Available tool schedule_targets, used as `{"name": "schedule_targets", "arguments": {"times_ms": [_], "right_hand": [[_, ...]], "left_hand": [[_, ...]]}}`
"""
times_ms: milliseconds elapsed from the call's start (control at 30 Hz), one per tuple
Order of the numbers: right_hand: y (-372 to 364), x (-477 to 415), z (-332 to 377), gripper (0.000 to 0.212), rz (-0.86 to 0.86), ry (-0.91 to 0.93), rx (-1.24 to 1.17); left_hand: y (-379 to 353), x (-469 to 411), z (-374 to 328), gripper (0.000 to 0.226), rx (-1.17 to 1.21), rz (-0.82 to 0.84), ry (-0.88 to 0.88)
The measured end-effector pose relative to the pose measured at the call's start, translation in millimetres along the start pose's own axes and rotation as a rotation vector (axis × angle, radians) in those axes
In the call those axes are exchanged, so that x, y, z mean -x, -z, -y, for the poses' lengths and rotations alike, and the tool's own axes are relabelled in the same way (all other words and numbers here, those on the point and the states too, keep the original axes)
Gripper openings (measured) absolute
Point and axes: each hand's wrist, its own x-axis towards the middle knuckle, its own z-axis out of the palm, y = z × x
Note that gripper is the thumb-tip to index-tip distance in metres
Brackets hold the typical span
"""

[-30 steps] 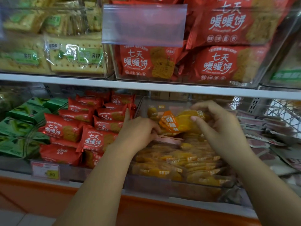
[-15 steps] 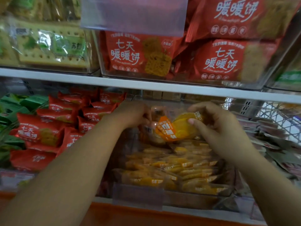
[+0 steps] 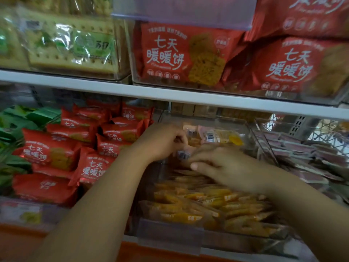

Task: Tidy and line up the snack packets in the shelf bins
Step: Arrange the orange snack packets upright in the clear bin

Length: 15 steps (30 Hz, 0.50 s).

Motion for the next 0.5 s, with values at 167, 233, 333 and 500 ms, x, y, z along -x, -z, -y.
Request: {"name": "schedule_targets", "arguments": {"times_ms": [167,233,333,500], "right_hand": [[4,11,-23,0.013,-0.42,-0.192,-0.006],[0,10,-25,0.012,-0.319,-0.241,0.055],[0,4,-22,0.018,-0.282,-0.257,0.204],[3,-3,-23,0.011,-0.307,-0.241,0.206]], "left_hand": [[7,12,-7,0.016,0.175,0.067,0.036],[9,14,-7,0.014,0.281,0.07,0.047],[7,16,-6,0.012,0.306,0.011,0.058],[5,22,-11,0.006,0.227,-0.003,0.066]]}}
